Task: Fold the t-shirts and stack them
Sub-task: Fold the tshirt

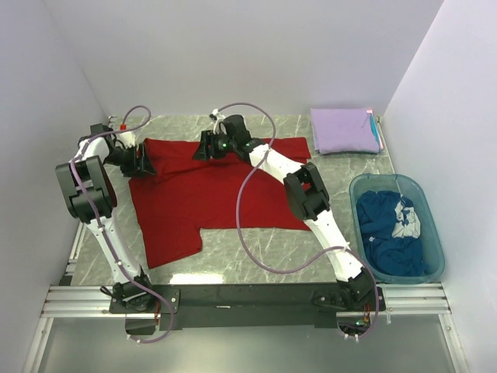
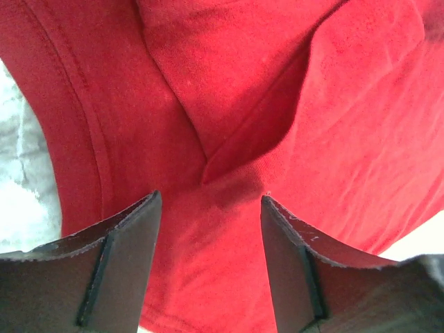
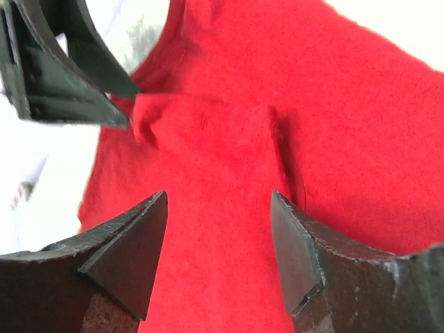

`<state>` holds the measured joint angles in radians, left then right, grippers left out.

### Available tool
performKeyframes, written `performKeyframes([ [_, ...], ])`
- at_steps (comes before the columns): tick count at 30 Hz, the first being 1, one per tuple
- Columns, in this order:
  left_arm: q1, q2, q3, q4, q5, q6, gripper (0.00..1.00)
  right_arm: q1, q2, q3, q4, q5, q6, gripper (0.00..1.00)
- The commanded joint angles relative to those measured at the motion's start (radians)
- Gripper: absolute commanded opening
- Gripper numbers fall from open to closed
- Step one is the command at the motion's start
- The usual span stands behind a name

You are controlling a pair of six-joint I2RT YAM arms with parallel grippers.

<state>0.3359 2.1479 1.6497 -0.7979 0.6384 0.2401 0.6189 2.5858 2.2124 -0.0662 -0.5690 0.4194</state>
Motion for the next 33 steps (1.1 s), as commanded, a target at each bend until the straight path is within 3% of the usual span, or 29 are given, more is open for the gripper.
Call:
performKeyframes([
  [1, -0.008, 0.006, -0.001, 0.048, 0.052, -0.042, 0.64, -0.007, 0.04, 0.101, 0.12, 0.047, 0.119, 0.68],
  [9, -0.041, 0.027, -0.001, 0.057, 0.07, -0.056, 0.55, -0.008, 0.099, 0.127, 0.173, 0.07, 0.303, 0.69],
  [12, -0.047, 0.026, 0.005, 0.028, 0.119, -0.03, 0.42, -0.008, 0.094, 0.087, 0.189, 0.034, 0.341, 0.69],
  [15, -0.064, -0.019, -0.01, -0.058, 0.127, 0.089, 0.29, -0.016, 0.073, 0.046, 0.2, -0.009, 0.354, 0.69],
  [16, -0.067, -0.028, -0.016, -0.085, 0.116, 0.17, 0.21, -0.025, 0.065, 0.037, 0.201, -0.025, 0.357, 0.69],
  [20, -0.071, -0.092, -0.094, -0.172, 0.035, 0.332, 0.1, -0.06, 0.022, -0.006, 0.198, -0.103, 0.352, 0.69],
  [24, -0.069, -0.18, -0.188, -0.182, -0.09, 0.491, 0.18, -0.094, -0.038, -0.036, 0.145, -0.196, 0.297, 0.73],
  [28, -0.06, -0.247, -0.223, -0.156, -0.18, 0.632, 0.48, -0.126, -0.098, -0.065, 0.047, -0.299, 0.22, 0.79],
  [33, -0.069, -0.228, -0.041, -0.211, -0.1, 0.654, 0.56, -0.188, -0.208, -0.111, -0.175, -0.319, 0.038, 0.81],
])
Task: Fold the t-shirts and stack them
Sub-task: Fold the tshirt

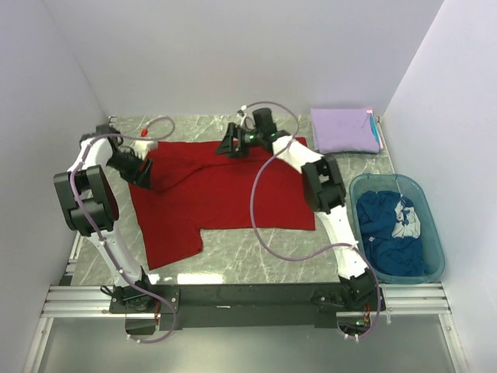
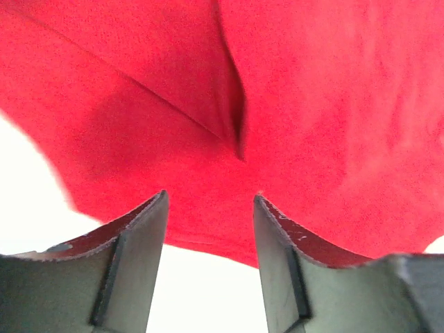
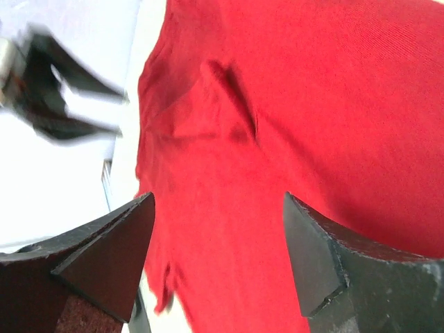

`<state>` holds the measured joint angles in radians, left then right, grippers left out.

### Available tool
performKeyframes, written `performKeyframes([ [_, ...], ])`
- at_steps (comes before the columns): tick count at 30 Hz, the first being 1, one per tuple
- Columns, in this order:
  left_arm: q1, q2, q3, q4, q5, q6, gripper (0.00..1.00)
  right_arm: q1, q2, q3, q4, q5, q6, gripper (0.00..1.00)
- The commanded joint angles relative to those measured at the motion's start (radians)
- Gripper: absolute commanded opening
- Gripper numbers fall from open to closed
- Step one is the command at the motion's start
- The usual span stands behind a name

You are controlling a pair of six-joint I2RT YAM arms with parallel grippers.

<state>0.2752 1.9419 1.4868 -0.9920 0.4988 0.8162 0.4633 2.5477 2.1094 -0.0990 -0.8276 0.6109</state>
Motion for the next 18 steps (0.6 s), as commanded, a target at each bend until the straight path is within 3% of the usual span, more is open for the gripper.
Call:
performKeyframes([
  [1, -0.02, -0.003, 0.16, -0.022, 0.052, 0.03, 0.58, -0.061, -0.185, -0.014, -0.178, -0.056, -0.184, 0.81],
  [9, -0.209, 0.283, 0.496, 0.073, 0.095, -0.323, 0.62, -0.261, -0.314, -0.069, -0.511, 0.131, -0.482, 0.82],
  [18, -0.271, 0.38, 0.527, 0.214, 0.018, -0.371, 0.71, -0.419, -0.322, -0.101, -0.593, 0.228, -0.585, 0.82],
])
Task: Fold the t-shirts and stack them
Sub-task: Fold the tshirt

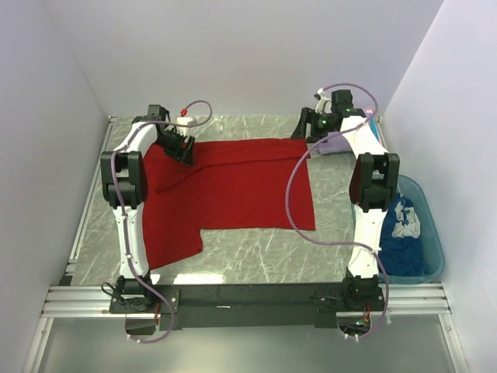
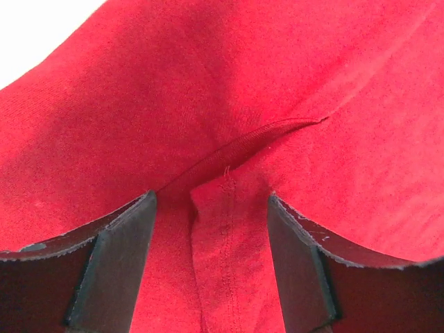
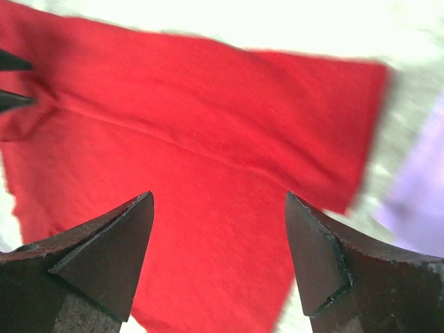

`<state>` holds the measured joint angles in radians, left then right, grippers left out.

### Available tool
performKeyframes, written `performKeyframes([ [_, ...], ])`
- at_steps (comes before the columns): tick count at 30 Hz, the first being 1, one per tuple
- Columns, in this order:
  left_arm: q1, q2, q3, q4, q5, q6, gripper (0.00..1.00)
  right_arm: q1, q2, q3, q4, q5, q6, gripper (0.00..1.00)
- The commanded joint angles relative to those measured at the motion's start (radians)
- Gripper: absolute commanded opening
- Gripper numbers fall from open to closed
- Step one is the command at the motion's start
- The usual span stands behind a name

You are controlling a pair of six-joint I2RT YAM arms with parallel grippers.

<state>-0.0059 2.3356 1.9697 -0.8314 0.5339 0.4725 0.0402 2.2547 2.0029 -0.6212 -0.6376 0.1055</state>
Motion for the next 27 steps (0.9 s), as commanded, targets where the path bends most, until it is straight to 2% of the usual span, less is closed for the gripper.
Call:
performKeyframes([
  [1, -0.015, -0.012, 0.043, 0.051, -0.017, -0.023, 0.71, 0.0, -0.024, 0.011, -0.08, 0.041, -0.085, 0.82],
  [3, -0.028, -0.005, 0.041, 0.031, 0.0, -0.003, 0.71, -0.01, -0.014, 0.026, -0.104, 0.041, -0.096, 0.82],
  [9, -0.039, -0.08, -0.032, -0.055, 0.081, 0.089, 0.56, -0.017, -0.004, 0.062, -0.152, 0.044, -0.148, 0.81],
  [12, -0.04, -0.13, -0.101, -0.07, 0.068, 0.129, 0.33, -0.017, 0.014, 0.091, -0.175, 0.097, -0.17, 0.8],
  [15, -0.04, -0.14, -0.115, -0.08, 0.048, 0.141, 0.22, -0.016, 0.032, 0.112, -0.184, 0.153, -0.167, 0.76],
  [17, -0.04, -0.136, -0.117, -0.077, 0.041, 0.138, 0.2, -0.017, 0.039, 0.1, -0.173, 0.18, -0.158, 0.74],
  [18, -0.04, -0.133, -0.115, -0.077, 0.041, 0.138, 0.16, -0.017, 0.045, 0.102, -0.176, 0.212, -0.156, 0.73],
  [23, -0.042, -0.108, -0.08, -0.08, 0.051, 0.126, 0.15, -0.019, 0.075, 0.109, -0.167, 0.283, -0.129, 0.66],
  [24, -0.043, -0.104, -0.072, -0.086, 0.051, 0.126, 0.19, -0.02, 0.08, 0.112, -0.166, 0.289, -0.125, 0.65],
  [27, -0.046, -0.094, -0.054, -0.092, 0.048, 0.127, 0.23, -0.02, 0.097, 0.115, -0.157, 0.308, -0.115, 0.63],
])
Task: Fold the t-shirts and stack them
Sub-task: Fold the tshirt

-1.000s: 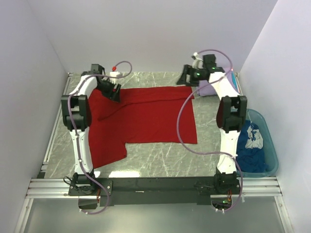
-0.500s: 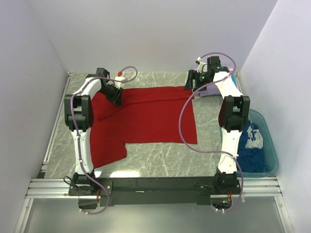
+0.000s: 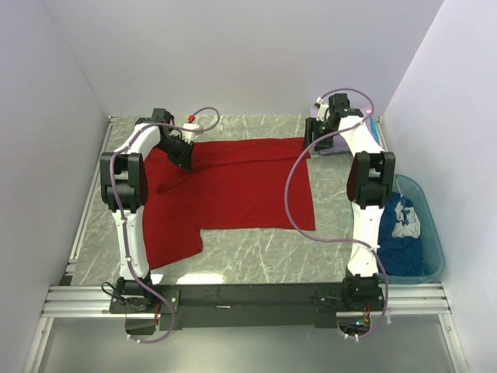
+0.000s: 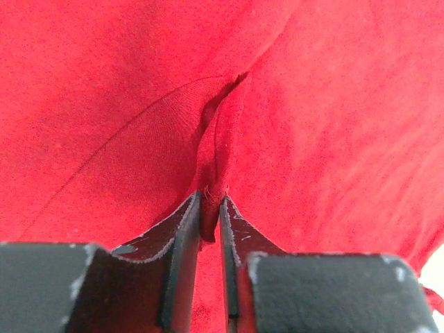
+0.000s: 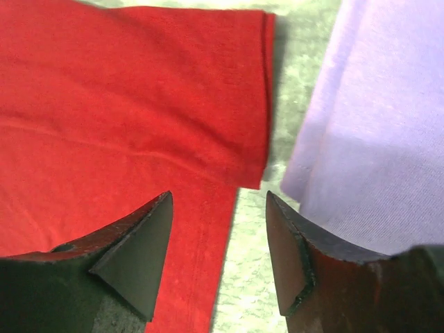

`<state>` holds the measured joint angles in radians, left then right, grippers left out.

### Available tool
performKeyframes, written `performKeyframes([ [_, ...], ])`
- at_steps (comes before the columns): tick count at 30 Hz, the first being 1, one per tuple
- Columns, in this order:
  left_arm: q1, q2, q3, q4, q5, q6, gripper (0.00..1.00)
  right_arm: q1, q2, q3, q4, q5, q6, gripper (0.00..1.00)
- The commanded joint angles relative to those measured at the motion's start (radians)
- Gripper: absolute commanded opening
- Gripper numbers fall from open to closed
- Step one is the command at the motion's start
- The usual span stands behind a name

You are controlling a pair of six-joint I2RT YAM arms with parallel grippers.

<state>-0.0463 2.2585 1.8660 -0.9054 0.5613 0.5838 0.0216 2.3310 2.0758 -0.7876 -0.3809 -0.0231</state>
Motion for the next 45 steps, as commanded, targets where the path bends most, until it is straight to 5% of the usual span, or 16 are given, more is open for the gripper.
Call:
performKeyframes([
  [1, -0.009, -0.017, 0.05, -0.017, 0.017, 0.016, 0.24, -0.003, 0.031, 0.043, 0.014, 0.057, 0.021, 0.61],
  [10, -0.012, -0.025, 0.033, -0.016, 0.003, 0.016, 0.24, -0.003, 0.082, 0.029, 0.034, 0.073, 0.087, 0.55],
  [19, -0.012, -0.02, 0.045, -0.032, -0.003, 0.025, 0.17, -0.003, 0.108, 0.041, 0.044, 0.028, 0.118, 0.35],
  [28, -0.001, -0.028, 0.088, -0.058, -0.012, 0.036, 0.0, -0.005, 0.071, 0.04, 0.031, 0.004, 0.115, 0.0],
  [45, 0.043, -0.099, 0.099, -0.188, -0.029, 0.165, 0.0, -0.005, -0.035, -0.032, -0.022, -0.065, 0.1, 0.0],
])
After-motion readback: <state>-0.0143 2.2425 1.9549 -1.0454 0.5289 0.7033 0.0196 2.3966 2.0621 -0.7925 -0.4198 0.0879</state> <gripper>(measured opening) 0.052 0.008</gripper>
